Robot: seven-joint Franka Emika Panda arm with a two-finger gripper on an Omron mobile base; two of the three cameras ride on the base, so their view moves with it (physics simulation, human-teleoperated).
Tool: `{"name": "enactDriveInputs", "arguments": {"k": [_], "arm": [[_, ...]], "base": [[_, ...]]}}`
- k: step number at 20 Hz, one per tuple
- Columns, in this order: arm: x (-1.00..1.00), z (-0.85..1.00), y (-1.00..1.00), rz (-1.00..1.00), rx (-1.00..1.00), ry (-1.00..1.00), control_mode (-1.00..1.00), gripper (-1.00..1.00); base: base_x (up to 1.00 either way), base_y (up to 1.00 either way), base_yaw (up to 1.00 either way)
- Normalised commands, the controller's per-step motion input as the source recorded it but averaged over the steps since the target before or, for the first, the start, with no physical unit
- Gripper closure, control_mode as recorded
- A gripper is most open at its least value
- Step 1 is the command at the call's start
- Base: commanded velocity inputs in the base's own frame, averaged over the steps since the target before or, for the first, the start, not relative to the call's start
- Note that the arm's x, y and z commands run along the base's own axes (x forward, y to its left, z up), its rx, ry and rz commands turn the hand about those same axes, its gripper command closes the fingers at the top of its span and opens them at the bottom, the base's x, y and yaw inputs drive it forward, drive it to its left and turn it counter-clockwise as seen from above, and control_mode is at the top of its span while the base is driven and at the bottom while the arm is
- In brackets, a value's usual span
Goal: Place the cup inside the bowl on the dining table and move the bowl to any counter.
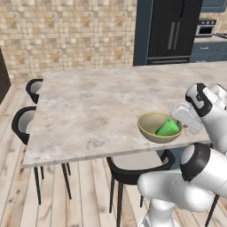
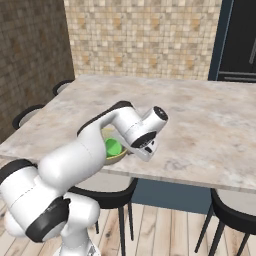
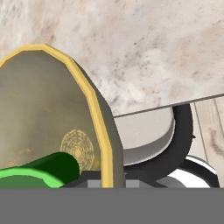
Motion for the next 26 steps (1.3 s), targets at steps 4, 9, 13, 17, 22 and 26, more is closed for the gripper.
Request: {"name": "enactDriveInputs", "arguments": {"k": [4, 9, 13, 17, 22, 26], "arm": [[-0.01, 0.3, 0.0, -0.03, 0.0, 0.0, -1.0, 1.0], [0.0, 0.1, 0.0, -0.03, 0.0, 0.0, -1.0, 1.0], [0.0, 0.0, 0.0, 0.0, 0.0, 0.0, -1.0, 1.0], [0.0, 0.0, 0.0, 0.0, 0.0, 0.0, -1.0, 1.0], [0.0, 0.0, 0.0, 0.0, 0.0, 0.0, -1.0, 1.0], [0.0, 0.0, 0.0, 0.0, 0.0, 0.0, -1.0, 1.0]], "base": [[0.0, 0.0, 0.0], [0.0, 0.0, 0.0], [0.0, 0.0, 0.0], [0.0, 0.0, 0.0], [0.0, 0.0, 0.0], [0.0, 0.0, 0.0]]}}
